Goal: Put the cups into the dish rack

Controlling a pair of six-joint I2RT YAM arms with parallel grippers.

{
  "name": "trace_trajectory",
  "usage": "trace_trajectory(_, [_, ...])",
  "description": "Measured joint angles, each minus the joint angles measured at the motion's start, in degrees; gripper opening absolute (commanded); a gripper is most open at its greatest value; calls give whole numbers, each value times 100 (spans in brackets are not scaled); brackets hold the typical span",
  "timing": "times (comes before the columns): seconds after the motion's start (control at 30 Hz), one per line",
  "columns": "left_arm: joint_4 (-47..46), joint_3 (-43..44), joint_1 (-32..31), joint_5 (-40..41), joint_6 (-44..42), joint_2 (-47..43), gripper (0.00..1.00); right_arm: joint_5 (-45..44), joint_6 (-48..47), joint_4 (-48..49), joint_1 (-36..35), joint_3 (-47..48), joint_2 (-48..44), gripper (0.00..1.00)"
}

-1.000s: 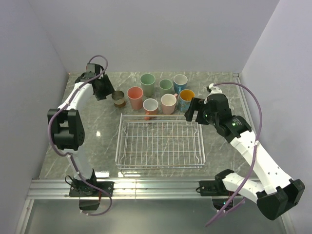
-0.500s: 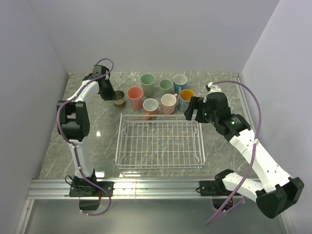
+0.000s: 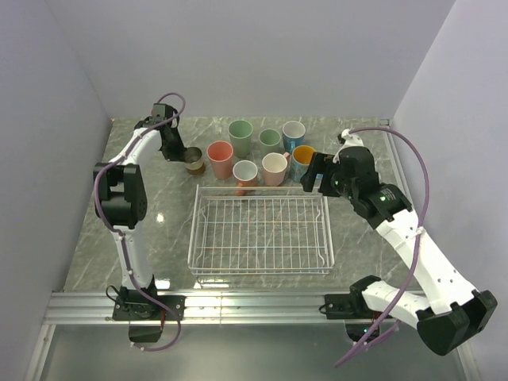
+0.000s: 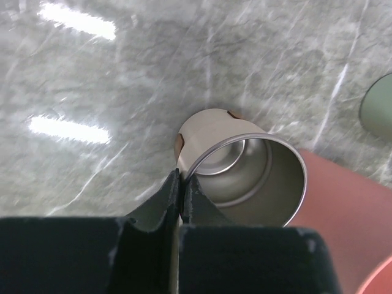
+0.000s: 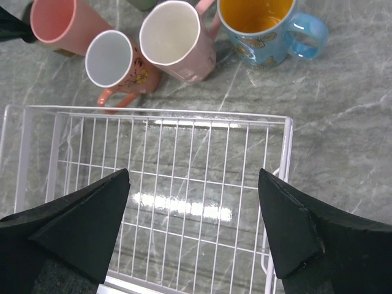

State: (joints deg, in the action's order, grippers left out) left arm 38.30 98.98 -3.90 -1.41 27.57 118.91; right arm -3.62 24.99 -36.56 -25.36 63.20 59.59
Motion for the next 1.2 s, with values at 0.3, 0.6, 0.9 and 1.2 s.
trace_trajectory(0.3, [278,-627,96,208,-138,-1318,0,33,-20,-31,0,280,-254,93])
trace_trajectory(0.6, [133,-1408,127,-151,42,-3191,1,529,310,28,0,341,-459,92])
trace_trajectory(0.9, [-745,-2035,-369,-1956,551,-4229,0,2159,544,649,0,857,177,89])
trace_trajectory(1.2, [-3766,-3300,-710,-3921,2833,-4874,0,3648,1239,1714,0,957,767,94])
